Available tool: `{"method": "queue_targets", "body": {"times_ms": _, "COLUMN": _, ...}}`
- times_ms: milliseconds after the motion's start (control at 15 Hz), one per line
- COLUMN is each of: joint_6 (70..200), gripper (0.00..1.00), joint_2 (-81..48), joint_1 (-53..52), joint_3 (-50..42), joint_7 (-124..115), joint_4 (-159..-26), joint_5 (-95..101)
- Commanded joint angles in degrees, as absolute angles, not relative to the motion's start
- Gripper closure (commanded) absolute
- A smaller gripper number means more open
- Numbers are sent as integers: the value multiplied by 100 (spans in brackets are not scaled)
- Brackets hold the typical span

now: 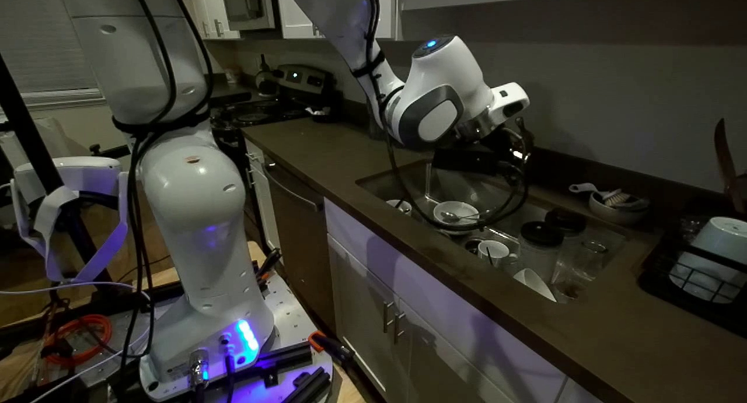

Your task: Push the tap handle down

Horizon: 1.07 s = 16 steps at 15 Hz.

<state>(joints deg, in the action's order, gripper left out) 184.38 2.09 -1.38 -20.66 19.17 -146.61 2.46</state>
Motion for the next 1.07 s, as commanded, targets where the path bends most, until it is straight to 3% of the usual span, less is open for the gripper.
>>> {"method": "queue_targets", "body": {"times_ms": 0, "joint_6": 17610, "gripper": 100, "joint_2": 1041, "joint_1": 520, "joint_3": -1673, "joint_7": 1586, "joint_4": -14826, "joint_5": 1220}}
{"method": "queue_targets", "body": {"times_ms": 600, "joint_6": 14053, "gripper": 100, "joint_2": 3743, "joint_1": 139, "joint_3": -305, "joint_7": 786, "joint_4": -15102, "joint_5": 788}}
{"method": "queue_targets", "body": {"times_ms": 1000, "joint_6": 13108, "gripper": 100, "joint_2": 4310, "joint_1": -145, "joint_3": -103, "joint_7": 409, "joint_4": -14888, "joint_5": 308}}
